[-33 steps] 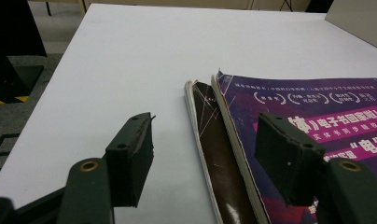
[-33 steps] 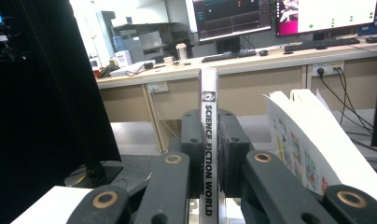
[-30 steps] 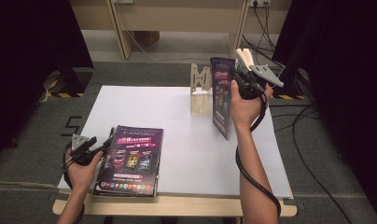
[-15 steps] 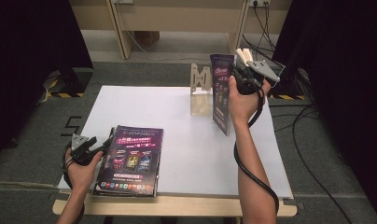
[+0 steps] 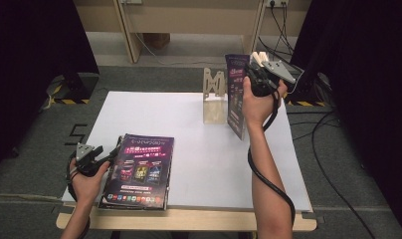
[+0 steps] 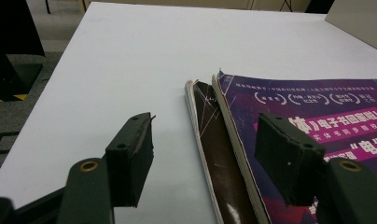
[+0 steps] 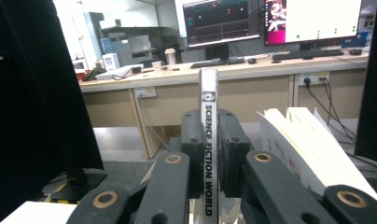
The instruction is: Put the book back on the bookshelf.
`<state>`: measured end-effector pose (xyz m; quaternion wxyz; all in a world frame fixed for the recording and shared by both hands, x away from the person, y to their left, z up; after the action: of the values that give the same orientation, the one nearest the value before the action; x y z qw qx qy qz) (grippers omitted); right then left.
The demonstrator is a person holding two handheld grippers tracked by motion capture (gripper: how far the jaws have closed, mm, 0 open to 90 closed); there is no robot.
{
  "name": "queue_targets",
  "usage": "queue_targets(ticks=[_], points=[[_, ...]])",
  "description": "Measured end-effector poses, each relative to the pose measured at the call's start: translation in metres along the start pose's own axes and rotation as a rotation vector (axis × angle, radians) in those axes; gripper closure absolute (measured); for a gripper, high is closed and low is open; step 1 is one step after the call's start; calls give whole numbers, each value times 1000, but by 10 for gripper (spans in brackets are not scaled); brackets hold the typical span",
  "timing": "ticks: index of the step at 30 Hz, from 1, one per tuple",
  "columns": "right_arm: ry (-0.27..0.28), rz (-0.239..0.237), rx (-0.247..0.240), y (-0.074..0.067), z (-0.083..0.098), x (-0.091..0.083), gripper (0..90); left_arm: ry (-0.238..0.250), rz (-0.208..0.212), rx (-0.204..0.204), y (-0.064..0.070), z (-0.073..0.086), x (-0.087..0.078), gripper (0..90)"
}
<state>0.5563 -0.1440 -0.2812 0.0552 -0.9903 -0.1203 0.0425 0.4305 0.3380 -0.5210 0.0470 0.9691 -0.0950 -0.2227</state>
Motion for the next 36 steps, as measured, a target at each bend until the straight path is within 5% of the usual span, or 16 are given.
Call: queue_targets(ticks=[36], points=[[-12, 40, -4, 7, 3, 35, 838, -4, -2, 0, 0, 0, 0, 365]])
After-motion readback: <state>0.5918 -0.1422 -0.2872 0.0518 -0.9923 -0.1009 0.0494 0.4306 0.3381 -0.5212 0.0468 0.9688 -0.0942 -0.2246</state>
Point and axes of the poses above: each handheld gripper's, and its own axes: x roughly forward along the jaws, z roughly out of its underside, y roughly to its right, the point moved 5 cm from there along x, roughly forward along the jaws, and after that the axes turned 1 degree about -x, right-handed, at the moved point
